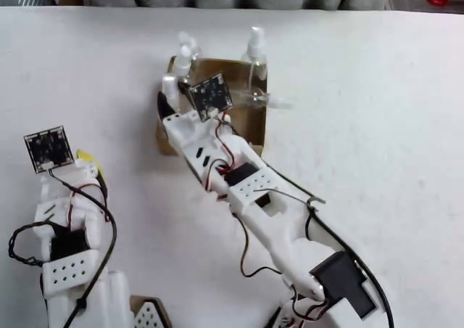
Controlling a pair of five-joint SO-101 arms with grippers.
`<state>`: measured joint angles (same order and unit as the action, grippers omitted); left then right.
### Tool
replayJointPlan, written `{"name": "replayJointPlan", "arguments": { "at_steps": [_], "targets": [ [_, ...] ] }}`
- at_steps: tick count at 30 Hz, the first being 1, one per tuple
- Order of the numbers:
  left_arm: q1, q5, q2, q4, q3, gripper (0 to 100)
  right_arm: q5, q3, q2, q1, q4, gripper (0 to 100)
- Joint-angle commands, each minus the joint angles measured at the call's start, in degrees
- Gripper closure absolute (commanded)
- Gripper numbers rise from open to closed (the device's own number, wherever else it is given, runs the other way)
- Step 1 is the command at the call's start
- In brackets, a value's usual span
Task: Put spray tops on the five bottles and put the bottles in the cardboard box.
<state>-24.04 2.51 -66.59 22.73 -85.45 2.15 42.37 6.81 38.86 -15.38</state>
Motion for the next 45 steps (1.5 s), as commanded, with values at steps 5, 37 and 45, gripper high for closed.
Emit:
{"name": "replayJointPlan", "arguments": {
  "at_steps": [5, 37, 45],
  "targets": [
    [0.7, -0.6, -0.9, -1.8, 0.6, 94, -0.6, -0.7, 0.9, -0.1, -1.0, 88.9],
    [0.7, -0.7, -0.8, -3.5, -0.4, 93, 22.7, 0.2, 38.4, -12.1, 37.9, 89.3],
    [0.7, -0.7, -0.8, -3.4, -0.4, 93, 40.1, 1.5, 46.5, -25.7, 48.2, 89.3]
  ]
}}
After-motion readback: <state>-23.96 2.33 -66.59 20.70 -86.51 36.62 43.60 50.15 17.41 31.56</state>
